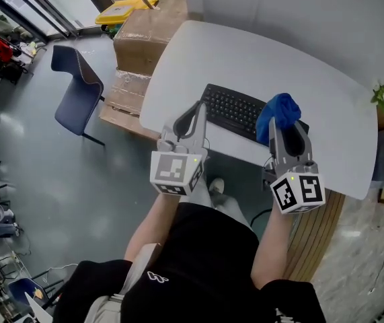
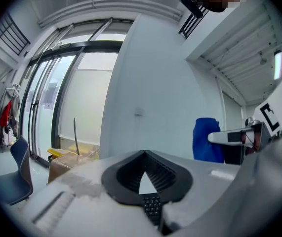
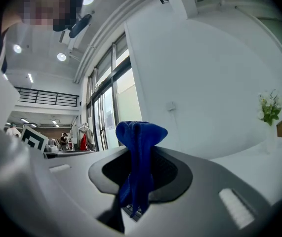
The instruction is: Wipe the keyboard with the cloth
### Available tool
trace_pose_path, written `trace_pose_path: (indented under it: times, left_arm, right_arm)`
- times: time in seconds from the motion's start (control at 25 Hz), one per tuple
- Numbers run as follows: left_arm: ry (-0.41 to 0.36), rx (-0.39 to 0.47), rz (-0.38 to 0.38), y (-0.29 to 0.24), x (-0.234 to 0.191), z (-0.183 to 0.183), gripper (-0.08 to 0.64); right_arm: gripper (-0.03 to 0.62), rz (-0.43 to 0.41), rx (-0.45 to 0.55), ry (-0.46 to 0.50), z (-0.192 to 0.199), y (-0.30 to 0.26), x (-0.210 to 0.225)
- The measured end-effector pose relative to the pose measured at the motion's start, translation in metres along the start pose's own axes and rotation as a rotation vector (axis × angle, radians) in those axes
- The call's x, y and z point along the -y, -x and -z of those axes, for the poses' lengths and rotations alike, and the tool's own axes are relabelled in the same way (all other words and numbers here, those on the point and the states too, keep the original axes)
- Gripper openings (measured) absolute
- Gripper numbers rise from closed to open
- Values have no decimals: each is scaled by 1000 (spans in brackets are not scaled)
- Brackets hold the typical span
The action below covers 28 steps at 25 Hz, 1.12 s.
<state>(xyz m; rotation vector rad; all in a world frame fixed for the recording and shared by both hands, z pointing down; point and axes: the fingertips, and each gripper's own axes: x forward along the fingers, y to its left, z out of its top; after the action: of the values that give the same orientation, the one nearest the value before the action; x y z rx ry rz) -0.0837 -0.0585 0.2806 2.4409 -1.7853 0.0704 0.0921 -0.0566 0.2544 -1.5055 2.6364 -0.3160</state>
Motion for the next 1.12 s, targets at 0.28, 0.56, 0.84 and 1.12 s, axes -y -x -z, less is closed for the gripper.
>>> trace_pose_path:
  times: [0.28, 0.56, 0.84, 1.12]
  left_arm:
    - [27, -74, 0, -27, -12, 31, -2]
    - [62, -159, -2, -57, -39, 62, -2]
    - [89, -264, -26, -67, -72, 105, -2]
    - [114, -319, -19, -80, -90, 131, -2]
  right_arm:
    - [97, -22, -115, -37, 32, -34, 2]
    - [97, -63, -256, -84, 74, -87, -2]
    - [97, -102, -401, -127, 129, -136, -16]
    - [97, -109, -505, -175, 171, -174, -23]
